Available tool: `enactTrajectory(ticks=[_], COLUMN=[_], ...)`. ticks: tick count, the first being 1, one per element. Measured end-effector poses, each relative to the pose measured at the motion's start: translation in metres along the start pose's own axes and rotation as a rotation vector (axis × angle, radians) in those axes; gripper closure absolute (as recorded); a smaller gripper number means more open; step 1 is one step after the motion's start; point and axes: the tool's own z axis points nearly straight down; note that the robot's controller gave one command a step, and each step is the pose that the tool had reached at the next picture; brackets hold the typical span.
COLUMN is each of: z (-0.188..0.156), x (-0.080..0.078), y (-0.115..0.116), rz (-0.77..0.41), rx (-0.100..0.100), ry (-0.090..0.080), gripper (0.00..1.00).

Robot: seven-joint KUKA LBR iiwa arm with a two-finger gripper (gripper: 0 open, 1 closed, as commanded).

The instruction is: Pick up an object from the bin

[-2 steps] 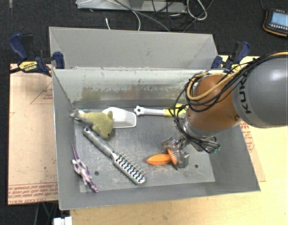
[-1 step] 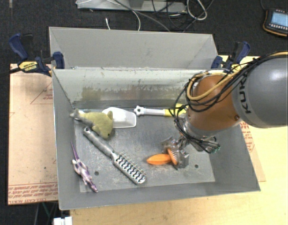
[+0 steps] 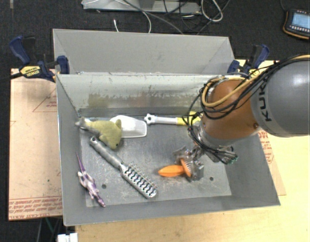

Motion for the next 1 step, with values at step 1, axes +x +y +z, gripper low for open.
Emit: enactTrajectory(ticks=[1], z=[-0.0191], x=[0.0019], y=[0.0023], rz=[0.002], rx=[-0.007], ry=[0.008], gripper=[1.0])
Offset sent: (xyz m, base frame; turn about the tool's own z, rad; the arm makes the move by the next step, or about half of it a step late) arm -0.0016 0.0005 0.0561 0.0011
